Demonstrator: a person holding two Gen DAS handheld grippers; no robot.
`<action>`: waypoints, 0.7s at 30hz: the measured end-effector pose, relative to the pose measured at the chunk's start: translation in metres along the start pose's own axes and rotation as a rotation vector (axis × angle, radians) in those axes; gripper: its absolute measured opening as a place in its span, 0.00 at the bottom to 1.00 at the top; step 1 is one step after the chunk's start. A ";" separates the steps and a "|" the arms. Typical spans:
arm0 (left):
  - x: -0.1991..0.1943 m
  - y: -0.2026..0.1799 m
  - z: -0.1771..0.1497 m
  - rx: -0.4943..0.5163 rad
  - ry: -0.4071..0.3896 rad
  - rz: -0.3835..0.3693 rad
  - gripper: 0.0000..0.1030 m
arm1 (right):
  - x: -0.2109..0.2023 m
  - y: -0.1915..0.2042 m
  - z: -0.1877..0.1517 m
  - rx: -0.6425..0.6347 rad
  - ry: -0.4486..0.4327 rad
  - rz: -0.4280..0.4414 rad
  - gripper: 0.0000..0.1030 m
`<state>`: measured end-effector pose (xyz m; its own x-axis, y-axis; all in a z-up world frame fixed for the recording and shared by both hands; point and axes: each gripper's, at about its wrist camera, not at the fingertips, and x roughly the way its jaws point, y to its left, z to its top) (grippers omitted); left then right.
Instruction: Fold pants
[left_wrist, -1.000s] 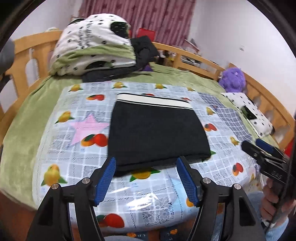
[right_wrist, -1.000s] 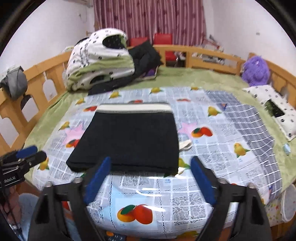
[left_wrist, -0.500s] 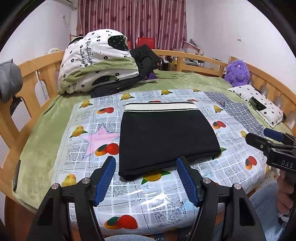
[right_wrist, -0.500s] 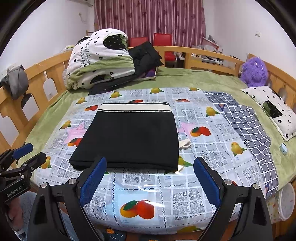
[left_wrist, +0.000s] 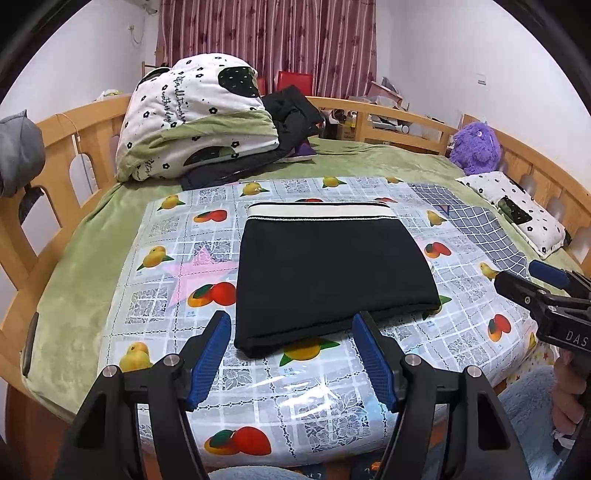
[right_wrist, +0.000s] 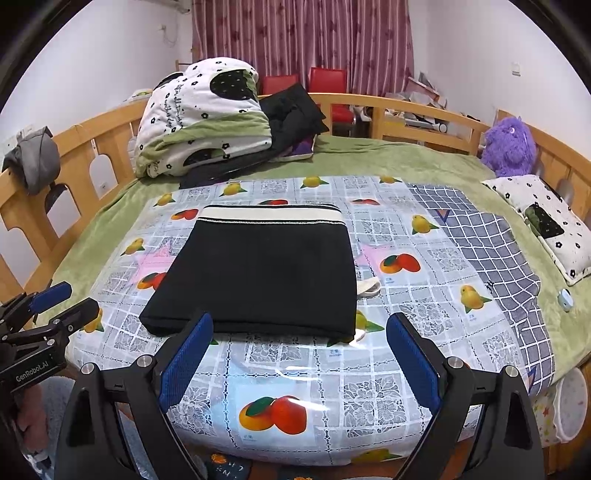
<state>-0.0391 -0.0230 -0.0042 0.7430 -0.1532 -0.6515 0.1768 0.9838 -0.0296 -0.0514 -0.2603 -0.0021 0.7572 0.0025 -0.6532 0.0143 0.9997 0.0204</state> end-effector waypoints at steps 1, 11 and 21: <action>0.001 0.000 0.000 -0.001 0.001 -0.001 0.65 | 0.000 0.000 0.000 0.001 -0.001 0.001 0.91; 0.002 0.001 -0.001 0.000 0.003 -0.003 0.68 | 0.001 0.000 0.000 -0.004 -0.002 0.004 0.91; 0.002 0.002 -0.001 0.000 0.004 -0.002 0.69 | 0.000 -0.001 -0.001 -0.017 -0.006 0.005 0.91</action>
<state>-0.0380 -0.0211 -0.0060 0.7399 -0.1547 -0.6547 0.1785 0.9835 -0.0307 -0.0522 -0.2609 -0.0029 0.7611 0.0078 -0.6485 -0.0006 0.9999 0.0113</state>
